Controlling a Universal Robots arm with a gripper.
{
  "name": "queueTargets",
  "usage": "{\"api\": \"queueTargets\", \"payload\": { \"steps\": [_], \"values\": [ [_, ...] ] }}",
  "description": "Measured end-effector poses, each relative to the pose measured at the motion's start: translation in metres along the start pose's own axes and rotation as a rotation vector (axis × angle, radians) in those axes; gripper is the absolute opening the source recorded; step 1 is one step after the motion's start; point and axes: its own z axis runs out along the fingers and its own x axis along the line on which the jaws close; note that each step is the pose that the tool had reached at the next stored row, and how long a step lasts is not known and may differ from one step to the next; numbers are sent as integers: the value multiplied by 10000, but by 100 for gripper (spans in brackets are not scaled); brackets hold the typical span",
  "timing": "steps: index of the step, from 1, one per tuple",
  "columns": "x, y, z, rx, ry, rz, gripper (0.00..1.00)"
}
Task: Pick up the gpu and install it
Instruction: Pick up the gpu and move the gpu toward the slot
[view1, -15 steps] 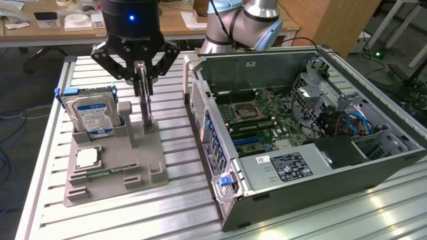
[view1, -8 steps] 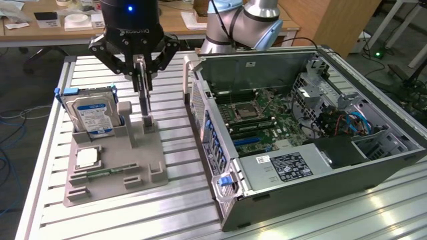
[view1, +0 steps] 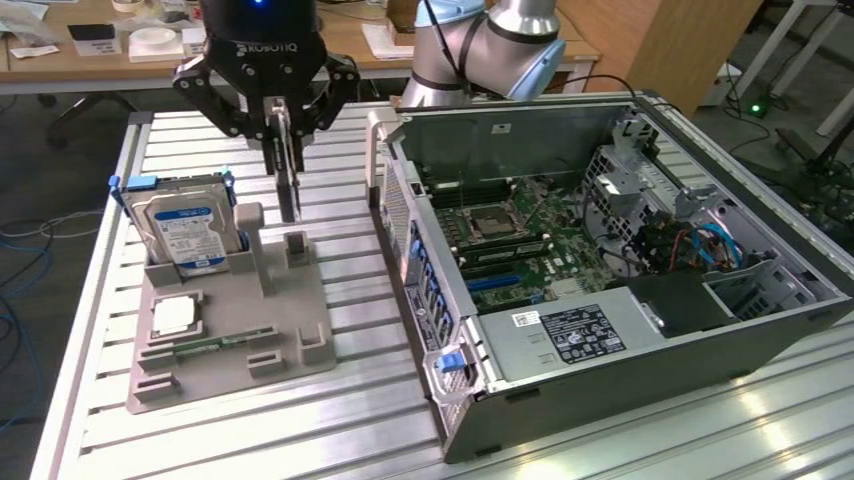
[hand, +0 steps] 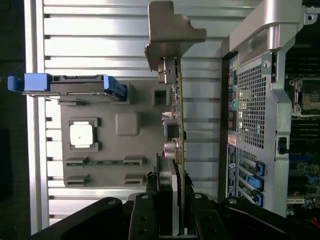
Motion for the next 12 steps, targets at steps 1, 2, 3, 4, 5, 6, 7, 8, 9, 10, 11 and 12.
{"api": "queueTargets", "payload": {
  "steps": [1,2,3,4,5,6,7,8,9,10,11,12],
  "values": [
    [0,0,-10,1,1,-1,28],
    [0,0,-20,0,0,-1,28],
    [0,0,-34,1,1,-2,28],
    [0,0,-46,-1,0,-5,28],
    [0,-1,-61,-4,0,-7,28],
    [0,-2,-80,-7,1,-7,28],
    [0,-1,-97,-7,1,-7,28],
    [0,-1,-113,-7,1,-8,28],
    [0,-1,-124,-8,0,-9,28],
    [0,-1,-136,-8,0,-11,28],
    [-1,0,-148,-7,1,-12,28],
    [-1,0,-159,-7,1,-12,28]
  ]
}}
